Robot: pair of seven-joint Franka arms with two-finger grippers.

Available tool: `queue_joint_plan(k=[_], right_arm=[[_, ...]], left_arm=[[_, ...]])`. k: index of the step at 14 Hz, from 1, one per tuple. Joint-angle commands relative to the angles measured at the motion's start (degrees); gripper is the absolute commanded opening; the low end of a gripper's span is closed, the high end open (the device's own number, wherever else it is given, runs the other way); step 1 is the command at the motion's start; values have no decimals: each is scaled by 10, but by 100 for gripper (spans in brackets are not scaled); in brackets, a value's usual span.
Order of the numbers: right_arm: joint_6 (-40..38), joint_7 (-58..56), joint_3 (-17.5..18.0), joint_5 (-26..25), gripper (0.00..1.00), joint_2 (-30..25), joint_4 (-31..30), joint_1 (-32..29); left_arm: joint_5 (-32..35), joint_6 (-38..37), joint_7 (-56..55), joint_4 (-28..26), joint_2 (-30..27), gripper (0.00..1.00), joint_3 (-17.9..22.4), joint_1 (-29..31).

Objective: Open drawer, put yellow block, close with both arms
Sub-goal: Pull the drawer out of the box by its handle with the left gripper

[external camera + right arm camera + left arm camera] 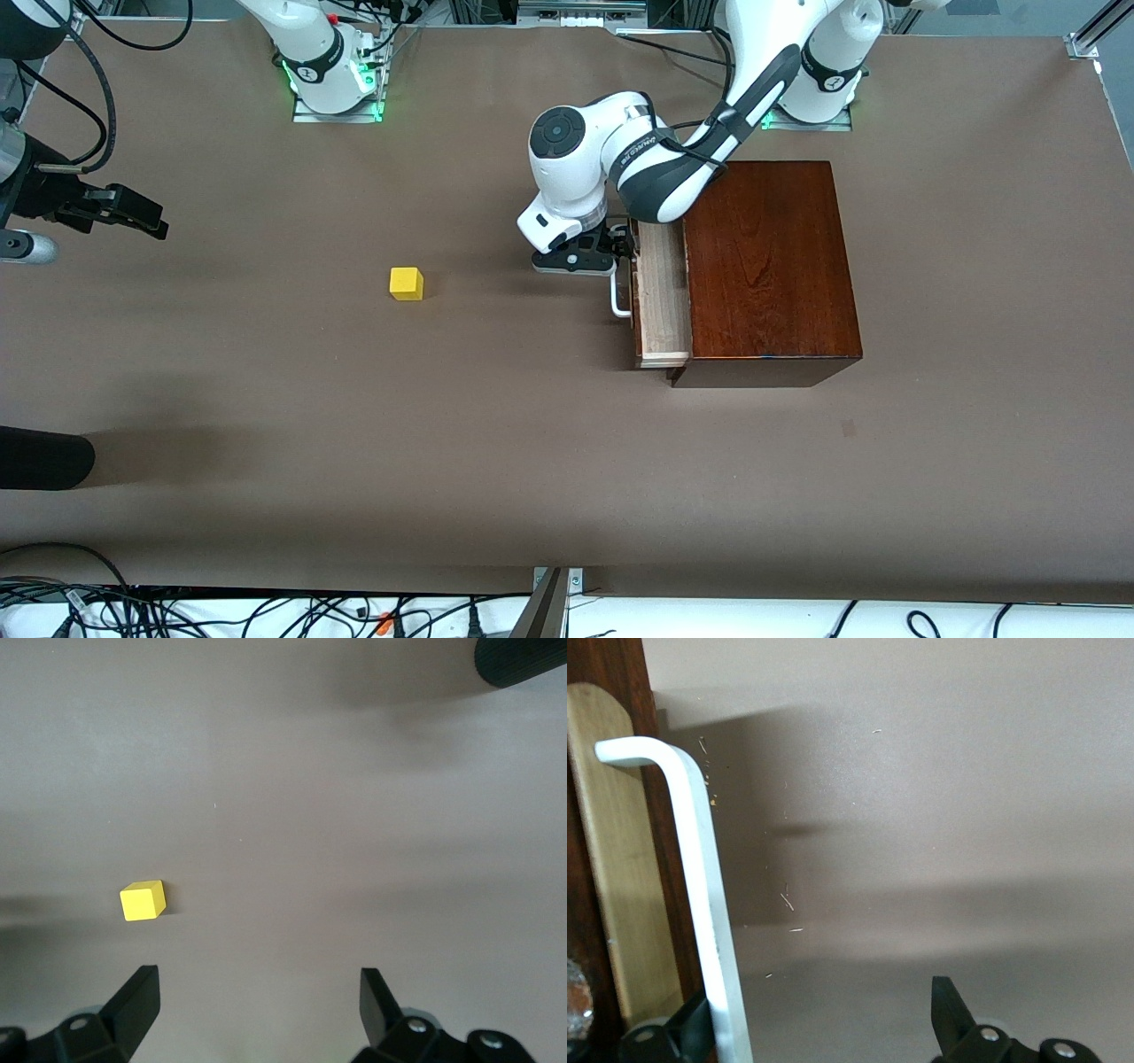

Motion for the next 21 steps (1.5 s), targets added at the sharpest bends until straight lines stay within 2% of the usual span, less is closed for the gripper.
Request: queue_joint_plan(k=[1,17,21], right_arm=[[-2,0,8,-3,100,0,7,-8],[0,-1,8,-3,100,0,7,-8],[0,-2,8,-3,100,0,7,-8]], left_arm=[[-19,11,4,44,18,100,-1,-11],[-13,10,14,52,26,100,1,-23],[-11,-19,30,53,19,100,3,-23]])
